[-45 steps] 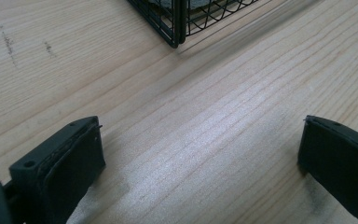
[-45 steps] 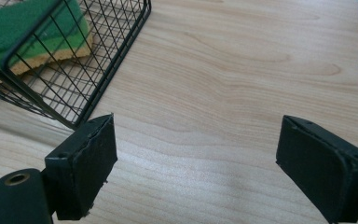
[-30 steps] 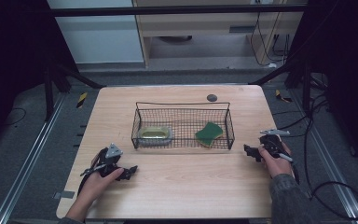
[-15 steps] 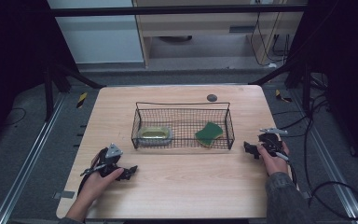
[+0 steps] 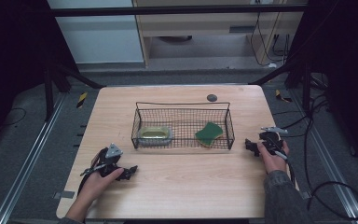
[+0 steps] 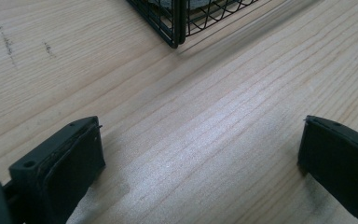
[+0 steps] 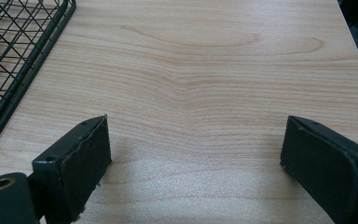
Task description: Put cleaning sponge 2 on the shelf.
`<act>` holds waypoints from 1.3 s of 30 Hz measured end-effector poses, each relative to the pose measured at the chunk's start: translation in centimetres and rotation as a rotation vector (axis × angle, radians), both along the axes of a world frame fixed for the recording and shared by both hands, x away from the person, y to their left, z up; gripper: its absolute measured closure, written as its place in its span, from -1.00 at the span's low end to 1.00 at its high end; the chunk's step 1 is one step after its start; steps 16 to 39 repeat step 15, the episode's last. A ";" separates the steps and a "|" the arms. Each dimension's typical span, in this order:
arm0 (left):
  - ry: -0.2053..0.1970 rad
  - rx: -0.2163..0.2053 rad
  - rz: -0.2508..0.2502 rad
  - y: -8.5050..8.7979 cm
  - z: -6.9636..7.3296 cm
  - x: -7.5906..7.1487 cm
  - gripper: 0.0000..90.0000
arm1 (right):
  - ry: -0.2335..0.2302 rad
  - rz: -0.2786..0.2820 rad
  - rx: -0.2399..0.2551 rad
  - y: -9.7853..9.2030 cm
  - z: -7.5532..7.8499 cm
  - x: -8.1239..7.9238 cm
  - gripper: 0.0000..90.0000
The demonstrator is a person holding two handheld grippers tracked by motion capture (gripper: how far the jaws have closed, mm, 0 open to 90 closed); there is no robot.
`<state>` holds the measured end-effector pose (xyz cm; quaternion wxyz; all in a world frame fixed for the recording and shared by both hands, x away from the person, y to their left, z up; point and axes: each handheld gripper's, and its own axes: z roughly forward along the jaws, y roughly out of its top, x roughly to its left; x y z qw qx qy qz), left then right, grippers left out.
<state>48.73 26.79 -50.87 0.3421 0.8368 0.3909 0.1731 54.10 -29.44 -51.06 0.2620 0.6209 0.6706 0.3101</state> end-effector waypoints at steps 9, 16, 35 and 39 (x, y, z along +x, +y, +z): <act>0.002 -0.004 0.002 -0.1 0.0 0.0 -1.00 | 0.007 0.017 -0.029 0.8 -0.1 -0.1 -0.83; 0.001 -0.004 0.002 -0.1 0.0 0.0 -1.00 | 0.017 -0.040 -0.029 1.7 -0.1 -0.4 -0.91; 0.001 -0.004 0.002 -0.1 0.0 0.0 -1.00 | 0.017 -0.040 -0.029 1.7 -0.1 -0.4 -0.91; 0.001 -0.004 0.002 -0.1 0.0 0.0 -1.00 | 0.017 -0.040 -0.029 1.7 -0.1 -0.4 -0.91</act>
